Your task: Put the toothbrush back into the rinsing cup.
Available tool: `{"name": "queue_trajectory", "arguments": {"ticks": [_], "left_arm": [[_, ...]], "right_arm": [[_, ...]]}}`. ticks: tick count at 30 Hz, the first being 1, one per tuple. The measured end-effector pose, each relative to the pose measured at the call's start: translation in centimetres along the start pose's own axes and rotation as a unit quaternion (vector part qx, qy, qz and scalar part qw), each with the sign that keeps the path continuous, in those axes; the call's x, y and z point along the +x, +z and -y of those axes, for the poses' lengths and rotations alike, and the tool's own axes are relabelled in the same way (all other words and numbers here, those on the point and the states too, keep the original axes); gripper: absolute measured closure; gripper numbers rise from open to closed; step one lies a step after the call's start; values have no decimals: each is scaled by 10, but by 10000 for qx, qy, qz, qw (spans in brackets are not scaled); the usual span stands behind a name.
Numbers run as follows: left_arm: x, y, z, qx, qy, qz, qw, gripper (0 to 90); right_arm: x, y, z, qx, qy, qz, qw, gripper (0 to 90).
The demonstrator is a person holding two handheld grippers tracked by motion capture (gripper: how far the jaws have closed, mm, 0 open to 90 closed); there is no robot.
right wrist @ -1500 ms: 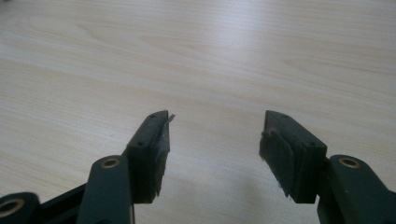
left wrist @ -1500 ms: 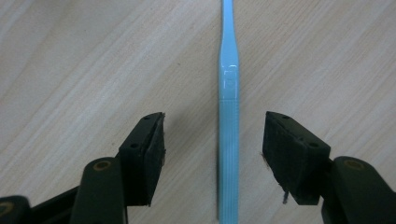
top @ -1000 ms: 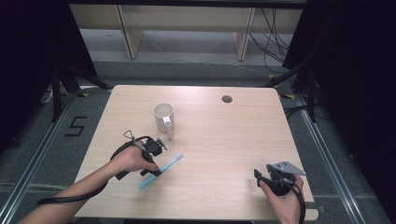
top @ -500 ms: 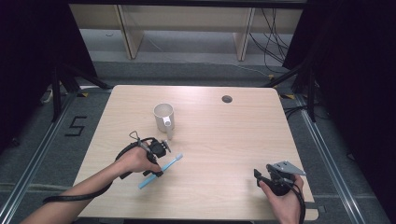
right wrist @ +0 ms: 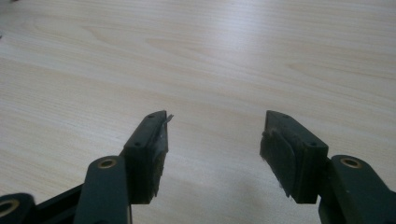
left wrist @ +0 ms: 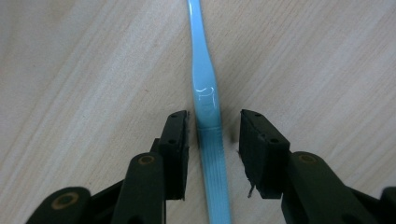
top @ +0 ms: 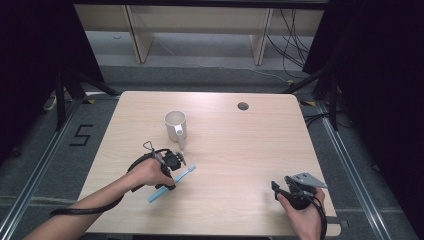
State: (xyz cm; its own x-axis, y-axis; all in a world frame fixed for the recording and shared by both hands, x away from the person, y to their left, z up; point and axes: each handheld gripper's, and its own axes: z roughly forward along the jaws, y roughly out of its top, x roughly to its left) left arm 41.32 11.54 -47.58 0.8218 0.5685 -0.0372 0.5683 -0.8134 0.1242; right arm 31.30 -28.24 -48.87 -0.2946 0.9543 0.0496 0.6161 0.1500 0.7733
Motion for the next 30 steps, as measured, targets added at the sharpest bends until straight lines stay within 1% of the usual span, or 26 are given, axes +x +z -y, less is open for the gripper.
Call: {"name": "queue_trajectory", "arguments": {"ticks": [1,2,3,5,6,7,8,9,10,12,13,16,17,20,21,22,23,24,25,27,28,29,30], "left_arm": [[0,0,0,1,7,1,10000,625],[0,0,0,1,-5,11,10000,627],[0,1,-1,5,7,17,10000,631],[0,2,-1,19,11,18,10000,636],[0,2,-1,21,8,22,10000,637],[0,3,-1,22,5,18,10000,641],[0,2,-1,30,15,11,10000,647],[0,2,-1,34,14,14,10000,649],[1,2,-1,40,16,15,10000,651],[1,2,-1,58,32,7,10000,658],[1,2,-2,63,32,2,10000,661],[1,2,-3,101,63,-14,9999,673],[1,2,-3,108,67,-25,9999,683],[0,3,-4,140,111,-99,9998,706],[-1,3,-4,141,95,-118,9998,711],[-1,3,-4,134,84,-131,9998,712],[-1,3,-4,134,84,-131,9998,712],[-2,3,-4,131,80,-137,9998,720],[-2,3,-4,135,92,-145,9998,728],[-2,3,-4,149,126,-143,9997,743],[-3,3,-5,141,128,-143,9997,752],[-3,3,-5,144,131,-144,9997,761],[-4,3,-5,131,122,-141,9997,770]], "right_arm": [[0,0,0,5,-2,1,10000,416],[2,0,0,41,102,11,9999,416],[0,0,0,-9,-65,53,10000,415],[0,0,0,-2,-74,49,10000,415],[2,0,0,50,92,8,9999,415],[2,0,0,46,64,23,10000,416],[0,1,1,-33,3,-21,10000,415],[1,0,1,29,21,-8,10000,416],[0,0,1,19,-17,-6,10000,415],[0,0,1,14,22,-8,10000,416],[0,0,1,16,-15,-9,10000,415],[1,0,1,22,18,-21,10000,415],[0,1,1,20,-7,-25,10000,416],[1,2,1,-24,38,-36,10000,416],[1,2,1,-19,14,-28,10000,416],[1,2,1,-34,20,-67,10000,415],[1,1,1,-43,-28,1,10000,415],[1,1,1,19,-4,-50,10000,415],[0,3,1,-59,-33,-122,9999,416],[0,3,2,-61,-43,-133,9999,416],[1,3,2,-81,35,-115,9999,415],[0,0,2,29,-10,-54,10000,415],[1,1,2,21,-14,-22,10000,416]]}}
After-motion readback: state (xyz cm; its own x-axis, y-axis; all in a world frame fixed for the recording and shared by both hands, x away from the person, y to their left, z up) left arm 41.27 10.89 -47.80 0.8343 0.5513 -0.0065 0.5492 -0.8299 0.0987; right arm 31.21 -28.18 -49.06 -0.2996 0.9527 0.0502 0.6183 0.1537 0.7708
